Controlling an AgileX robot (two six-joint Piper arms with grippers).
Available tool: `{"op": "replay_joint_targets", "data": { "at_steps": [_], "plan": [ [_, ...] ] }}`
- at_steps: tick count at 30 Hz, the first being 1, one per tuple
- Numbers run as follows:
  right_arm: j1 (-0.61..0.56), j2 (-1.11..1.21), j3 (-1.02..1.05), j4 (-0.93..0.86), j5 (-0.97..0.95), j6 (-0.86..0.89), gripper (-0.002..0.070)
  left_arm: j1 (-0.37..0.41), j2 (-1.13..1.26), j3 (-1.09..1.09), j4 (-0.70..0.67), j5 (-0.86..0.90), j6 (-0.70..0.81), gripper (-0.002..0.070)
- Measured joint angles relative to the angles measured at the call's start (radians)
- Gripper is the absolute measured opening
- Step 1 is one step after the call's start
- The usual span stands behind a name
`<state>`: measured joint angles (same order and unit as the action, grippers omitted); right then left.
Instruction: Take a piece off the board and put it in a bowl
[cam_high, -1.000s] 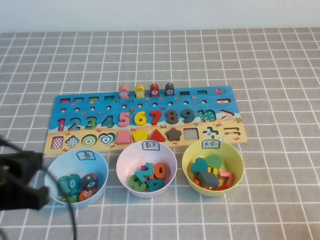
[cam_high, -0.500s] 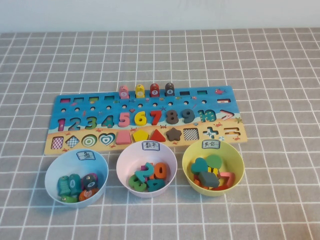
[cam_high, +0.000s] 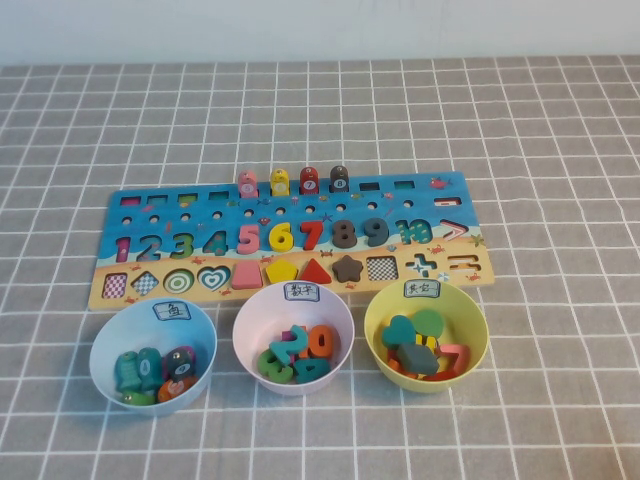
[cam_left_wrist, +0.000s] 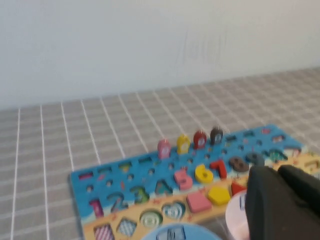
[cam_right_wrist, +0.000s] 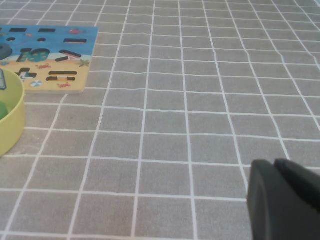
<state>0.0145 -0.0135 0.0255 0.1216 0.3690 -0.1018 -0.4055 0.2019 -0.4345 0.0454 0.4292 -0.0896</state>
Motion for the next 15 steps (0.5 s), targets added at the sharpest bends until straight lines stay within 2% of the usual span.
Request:
{"op": "replay_joint_targets", "data": {
  "at_steps": [5,10,15],
  "plan": [
    [0.0,0.0,0.0,0.0,0.0,0.0,-0.0017,0.0,-0.011,0.108,-0.024,-0.172,0.024,-0.0001],
    [0.0,0.0,0.0,0.0,0.0,0.0,-0.0017,0.004,-0.093,0.248,-0.12,-0.314,0.199,-0.0002],
    [0.0,0.0,0.0,0.0,0.0,0.0,-0.0017,0.088,-0.166,0.341,-0.125,-0.454,0.249,-0.0002]
  ]
}}
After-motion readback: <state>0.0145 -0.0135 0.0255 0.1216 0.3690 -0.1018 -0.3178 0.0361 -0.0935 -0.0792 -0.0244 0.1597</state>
